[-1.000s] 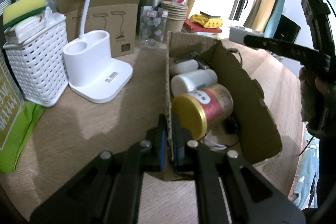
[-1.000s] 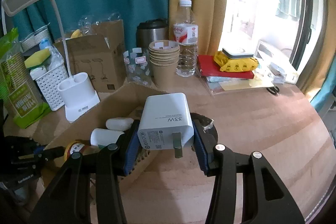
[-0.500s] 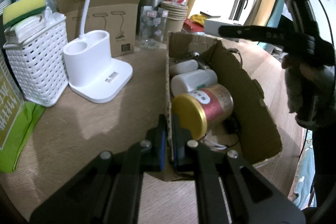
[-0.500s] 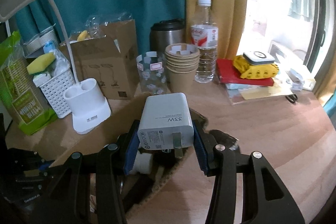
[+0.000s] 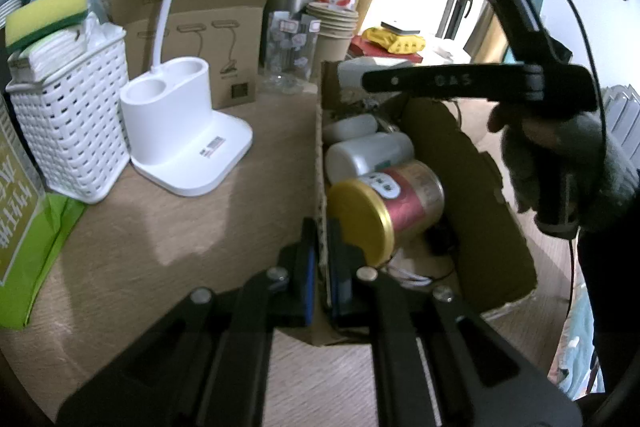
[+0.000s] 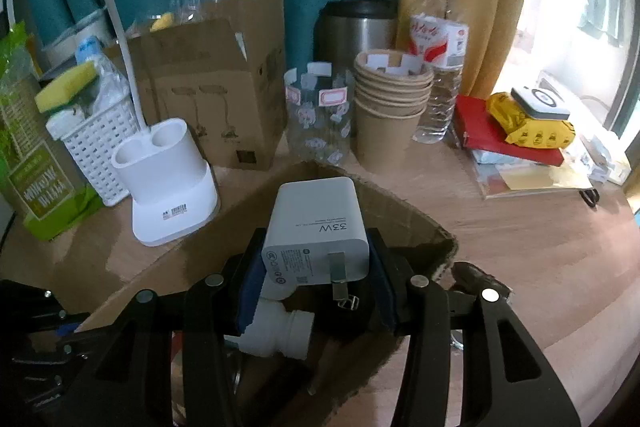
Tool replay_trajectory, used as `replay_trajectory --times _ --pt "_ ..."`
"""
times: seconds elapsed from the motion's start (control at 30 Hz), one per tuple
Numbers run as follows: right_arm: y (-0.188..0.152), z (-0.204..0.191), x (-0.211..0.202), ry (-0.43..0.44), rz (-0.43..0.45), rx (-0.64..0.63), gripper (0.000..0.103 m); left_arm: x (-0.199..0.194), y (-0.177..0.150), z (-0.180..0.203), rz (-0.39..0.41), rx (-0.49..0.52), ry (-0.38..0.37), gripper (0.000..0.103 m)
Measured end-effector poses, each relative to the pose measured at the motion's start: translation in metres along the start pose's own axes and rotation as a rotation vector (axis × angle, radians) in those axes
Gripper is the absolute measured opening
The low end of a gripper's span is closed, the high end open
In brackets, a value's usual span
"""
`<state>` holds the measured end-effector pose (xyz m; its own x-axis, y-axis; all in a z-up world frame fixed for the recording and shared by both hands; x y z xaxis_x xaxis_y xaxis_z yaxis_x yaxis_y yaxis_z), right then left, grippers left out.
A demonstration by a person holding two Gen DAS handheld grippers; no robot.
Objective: Organize rigid objects
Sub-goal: 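Lift the white charger with the right gripper and release it into the box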
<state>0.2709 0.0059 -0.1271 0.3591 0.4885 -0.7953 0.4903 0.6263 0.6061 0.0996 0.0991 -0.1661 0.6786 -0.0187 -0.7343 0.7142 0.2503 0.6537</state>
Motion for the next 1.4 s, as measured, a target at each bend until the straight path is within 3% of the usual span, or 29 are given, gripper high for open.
replay_trajectory --times 0.3,0.83,1.07,1.13,1.4 --pt "0.002 0.002 0.029 0.012 -0.115 -0.010 0.050 0.000 0.000 0.000 0.000 0.000 0.000 0.006" --pt "0.001 0.002 0.038 0.016 -0.144 0.016 0.051 0.000 0.000 0.000 0.000 0.000 0.000 0.006" --pt "0.001 0.005 0.021 0.034 -0.096 0.042 0.054 0.000 0.002 0.000 0.002 0.001 0.004 0.006" --pt "0.000 0.007 0.013 0.036 -0.078 0.050 0.060 0.001 0.003 0.000 0.003 0.002 0.005 0.006" --pt "-0.006 0.012 -0.029 -0.007 0.000 0.062 0.066 0.002 0.003 0.001 0.004 0.004 0.008 0.006"
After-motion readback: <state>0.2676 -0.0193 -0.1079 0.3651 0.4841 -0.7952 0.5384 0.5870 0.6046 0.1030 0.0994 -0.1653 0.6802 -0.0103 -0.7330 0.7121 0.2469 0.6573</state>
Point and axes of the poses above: each gripper's, at about its wrist camera, not at the fingertips, and x roughly the way its jaws point, z to its right, y to its top, the point moved 1 cm from there along x, roughly the way its jaws point, and after that the axes turned 4 degrees about -z, right-handed, at the moved point
